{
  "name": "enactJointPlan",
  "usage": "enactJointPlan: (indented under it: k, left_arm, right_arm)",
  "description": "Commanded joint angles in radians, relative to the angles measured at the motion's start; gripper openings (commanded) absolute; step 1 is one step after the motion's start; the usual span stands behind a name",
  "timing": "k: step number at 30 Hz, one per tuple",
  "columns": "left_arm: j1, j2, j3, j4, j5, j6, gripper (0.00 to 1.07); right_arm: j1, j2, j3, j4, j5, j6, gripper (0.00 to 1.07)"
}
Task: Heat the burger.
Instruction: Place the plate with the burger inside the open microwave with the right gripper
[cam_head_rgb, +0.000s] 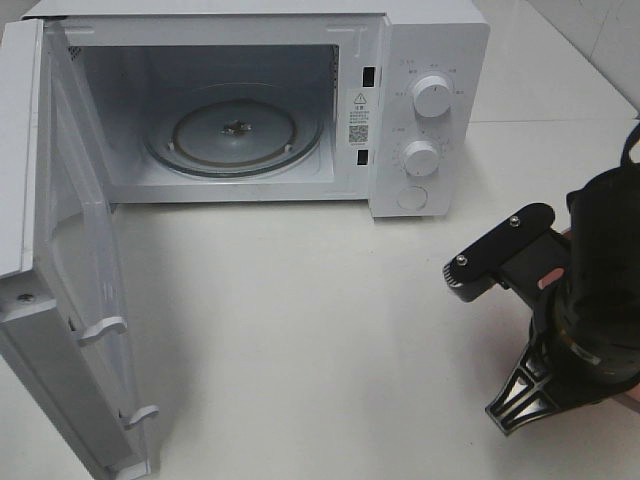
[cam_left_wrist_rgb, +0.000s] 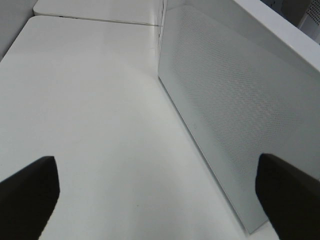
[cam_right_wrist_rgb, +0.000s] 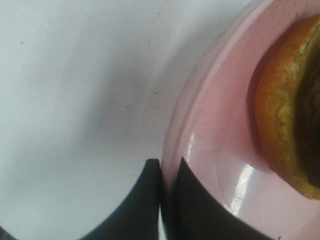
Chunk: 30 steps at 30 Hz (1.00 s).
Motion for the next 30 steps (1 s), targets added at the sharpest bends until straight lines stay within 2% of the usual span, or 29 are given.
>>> enactJointPlan:
  k: [1,17,30]
  left_arm:
    - [0.001,-0.017,0.0,-0.01,0.001,-0.001,1.0]
    - [0.001,-0.017,0.0,-0.01,0.001,-0.001,1.0]
    - [0.001,-0.017,0.0,-0.01,0.001,-0.001,1.0]
  right_arm:
    - [0.044,-0.009,0.004,-0.044,0.056,0.005,0.0]
    - [0.3,-0.009,0.004,-0.043,0.083,0.012,0.0]
    - [0.421,-0.009,0.004,-0.05,0.085,-0.035,0.0]
